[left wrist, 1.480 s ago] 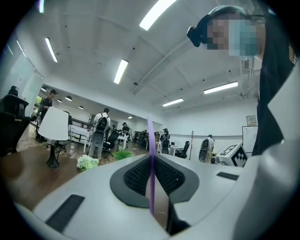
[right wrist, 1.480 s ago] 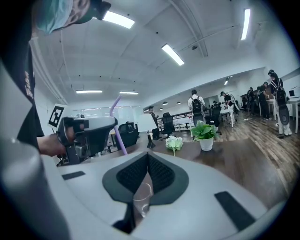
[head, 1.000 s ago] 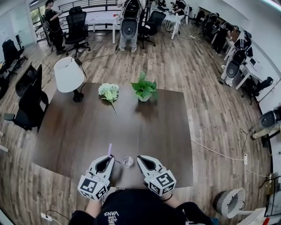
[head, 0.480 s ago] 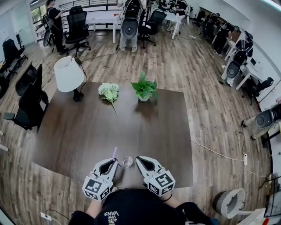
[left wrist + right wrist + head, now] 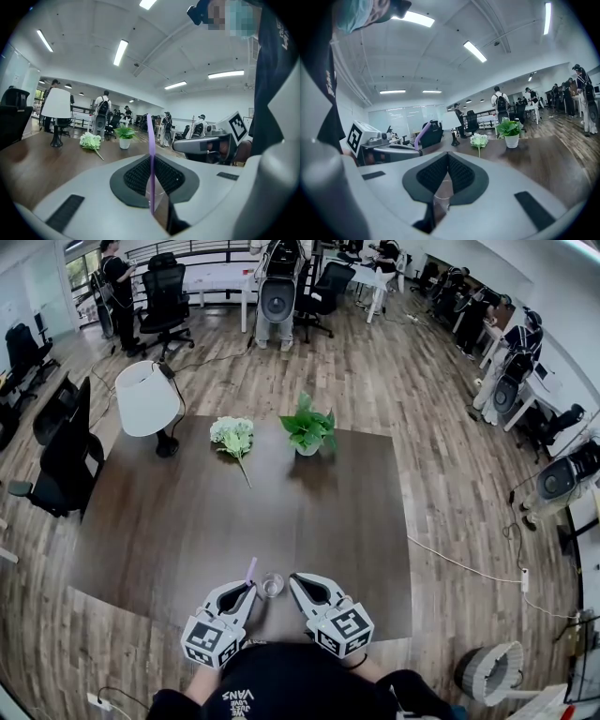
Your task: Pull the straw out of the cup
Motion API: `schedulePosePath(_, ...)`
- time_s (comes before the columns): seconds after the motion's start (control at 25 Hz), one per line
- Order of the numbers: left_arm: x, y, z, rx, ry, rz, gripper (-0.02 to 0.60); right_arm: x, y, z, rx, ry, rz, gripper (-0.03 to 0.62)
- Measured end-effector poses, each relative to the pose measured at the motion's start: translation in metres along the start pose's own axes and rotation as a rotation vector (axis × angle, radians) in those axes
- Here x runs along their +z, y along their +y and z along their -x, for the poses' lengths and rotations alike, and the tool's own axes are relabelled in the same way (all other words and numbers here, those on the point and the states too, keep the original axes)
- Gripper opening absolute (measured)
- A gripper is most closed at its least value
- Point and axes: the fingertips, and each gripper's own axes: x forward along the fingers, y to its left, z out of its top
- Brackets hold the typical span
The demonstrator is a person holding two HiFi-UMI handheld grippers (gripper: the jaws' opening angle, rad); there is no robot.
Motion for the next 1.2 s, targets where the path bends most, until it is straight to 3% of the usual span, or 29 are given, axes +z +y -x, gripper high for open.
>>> schedulePosePath(1.2, 0.0057, -0.0036, 0.0000, 0.002, -0.015, -0.002, 0.034, -0.0033, 0.0034, 0.0029, 0.017, 0.034, 0.008, 0.017)
